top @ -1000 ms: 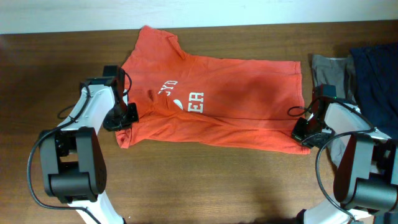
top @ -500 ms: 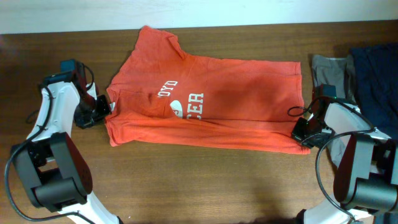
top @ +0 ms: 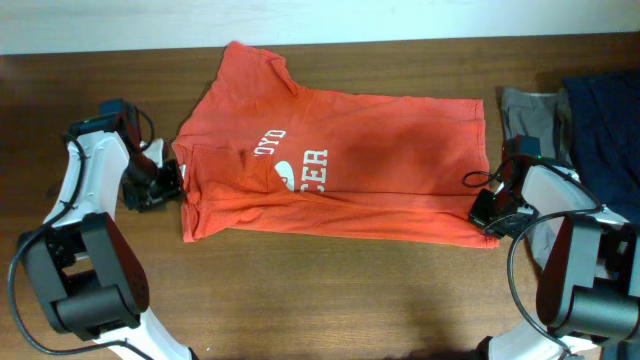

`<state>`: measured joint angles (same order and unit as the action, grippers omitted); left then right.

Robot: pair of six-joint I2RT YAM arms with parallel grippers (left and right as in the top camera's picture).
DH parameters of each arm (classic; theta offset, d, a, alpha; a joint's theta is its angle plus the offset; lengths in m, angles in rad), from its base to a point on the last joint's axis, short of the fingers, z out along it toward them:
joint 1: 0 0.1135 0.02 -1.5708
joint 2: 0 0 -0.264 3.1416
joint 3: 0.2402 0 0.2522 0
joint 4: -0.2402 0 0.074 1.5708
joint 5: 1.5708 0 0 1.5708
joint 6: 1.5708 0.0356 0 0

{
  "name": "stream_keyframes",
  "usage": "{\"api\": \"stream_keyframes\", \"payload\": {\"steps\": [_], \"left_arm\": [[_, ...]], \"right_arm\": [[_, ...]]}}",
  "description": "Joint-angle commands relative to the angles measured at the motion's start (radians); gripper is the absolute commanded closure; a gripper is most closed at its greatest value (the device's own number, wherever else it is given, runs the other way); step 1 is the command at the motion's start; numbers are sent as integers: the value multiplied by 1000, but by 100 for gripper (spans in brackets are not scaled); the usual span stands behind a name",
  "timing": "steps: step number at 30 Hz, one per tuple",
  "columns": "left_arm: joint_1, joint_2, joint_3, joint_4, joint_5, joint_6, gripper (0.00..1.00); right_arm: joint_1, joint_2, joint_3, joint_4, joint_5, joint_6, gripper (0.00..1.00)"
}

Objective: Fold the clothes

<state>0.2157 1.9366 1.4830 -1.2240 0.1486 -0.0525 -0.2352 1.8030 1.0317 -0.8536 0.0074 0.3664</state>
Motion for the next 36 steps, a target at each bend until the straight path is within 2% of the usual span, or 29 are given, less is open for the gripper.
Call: {"api": "stream_keyframes", "payload": {"steps": [1,4,6,7,12,14,16,18,28,32,35,36], "left_arm": [[3,-22,-14,-69,55,-28,57],[3,-22,-67,-72,49,-62,57],[3,-22,-109,-31,50,-71,59],[3,-22,-155,22,30,-71,66],[3,-22,-247,137,11,-70,67],[3,-22,-255,158,-24,-70,78],[3,-23,-253,160,-71,-70,94],[3,-23,-251,163,-119,-71,99],[3,-23,-76,158,-396,-69,100],[3,-23,-32,221,-407,19,99],[3,-23,-31,267,-408,55,94],[3,-23,-31,274,-409,55,86]], "right_arm": [[-14,38,-16,-11,53,5,96],[-14,38,-16,-10,53,5,96],[-14,38,-16,-10,53,5,96],[-14,38,-16,-10,53,5,96],[-14,38,-16,-10,53,5,96],[-14,38,-16,-11,53,5,96],[-14,38,-16,-11,53,5,96],[-14,38,-16,-11,54,5,96],[-14,38,-16,-6,55,5,96],[-14,38,-16,-6,54,5,96],[-14,38,-16,-7,55,4,96],[-14,38,-16,-7,55,4,96]]}}
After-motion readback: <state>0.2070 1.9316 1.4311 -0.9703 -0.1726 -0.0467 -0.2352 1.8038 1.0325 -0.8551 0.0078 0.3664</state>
